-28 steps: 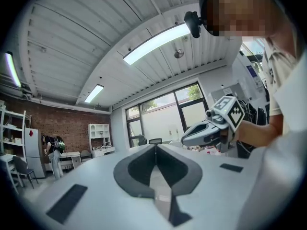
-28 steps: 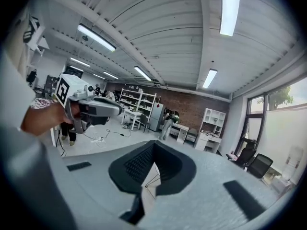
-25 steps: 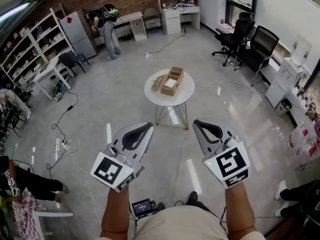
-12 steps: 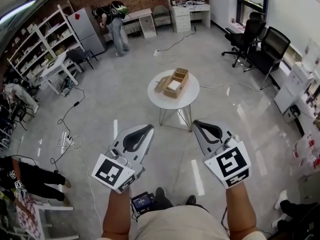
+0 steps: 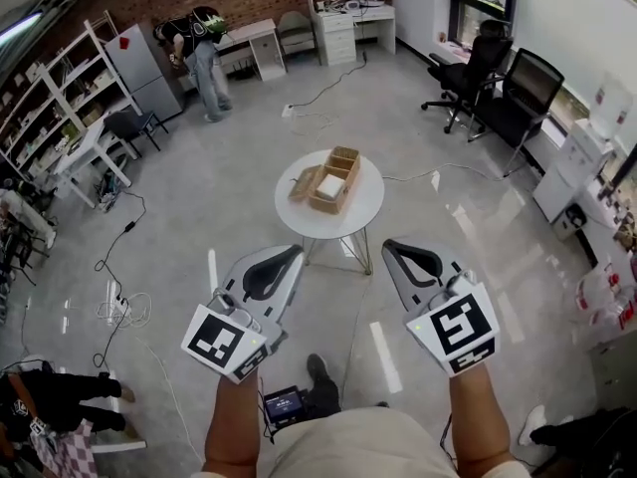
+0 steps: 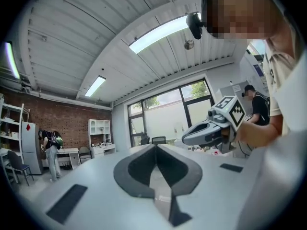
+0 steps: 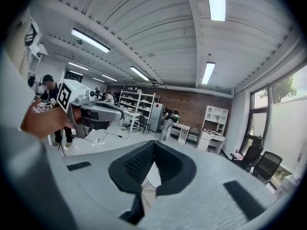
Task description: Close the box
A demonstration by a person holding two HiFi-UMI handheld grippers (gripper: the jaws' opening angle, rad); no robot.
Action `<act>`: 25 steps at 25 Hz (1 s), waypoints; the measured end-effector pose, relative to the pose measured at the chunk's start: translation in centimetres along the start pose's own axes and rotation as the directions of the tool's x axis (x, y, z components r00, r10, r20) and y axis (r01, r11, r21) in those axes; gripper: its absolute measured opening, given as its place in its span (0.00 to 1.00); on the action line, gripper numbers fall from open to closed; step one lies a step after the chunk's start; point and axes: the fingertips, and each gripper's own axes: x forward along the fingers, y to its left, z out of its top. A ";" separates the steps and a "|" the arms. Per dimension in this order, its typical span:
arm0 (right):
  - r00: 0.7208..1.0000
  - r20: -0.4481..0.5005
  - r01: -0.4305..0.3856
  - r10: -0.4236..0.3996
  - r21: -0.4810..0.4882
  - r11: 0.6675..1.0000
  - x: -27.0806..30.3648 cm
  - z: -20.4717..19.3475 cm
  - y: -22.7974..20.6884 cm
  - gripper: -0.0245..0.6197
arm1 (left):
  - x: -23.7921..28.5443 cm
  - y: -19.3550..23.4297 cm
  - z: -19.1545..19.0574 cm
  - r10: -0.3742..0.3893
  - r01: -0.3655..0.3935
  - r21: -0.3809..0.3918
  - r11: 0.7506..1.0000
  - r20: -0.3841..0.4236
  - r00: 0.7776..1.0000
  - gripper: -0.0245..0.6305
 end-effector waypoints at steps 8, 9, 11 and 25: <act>0.997 -0.033 0.069 -0.069 0.026 0.997 10.5 0.7 -3.9 0.03 | 5.5 10.3 -2.2 -0.076 0.076 -0.021 0.997 0.004 0.997 0.06; 0.997 -0.037 0.076 -0.075 0.029 0.997 11.8 0.7 -4.4 0.03 | 6.1 11.6 -2.5 -0.084 0.084 -0.025 0.996 0.001 0.996 0.06; 0.995 -0.050 0.086 -0.084 0.035 0.996 14.1 0.7 -5.1 0.03 | 7.3 13.8 -3.0 -0.098 0.098 -0.032 0.995 -0.002 0.995 0.06; 0.982 -0.104 0.163 -0.158 0.035 0.986 27.1 2.5 -6.9 0.03 | 10.3 27.6 -7.6 -0.154 0.154 -0.083 0.985 0.002 0.988 0.06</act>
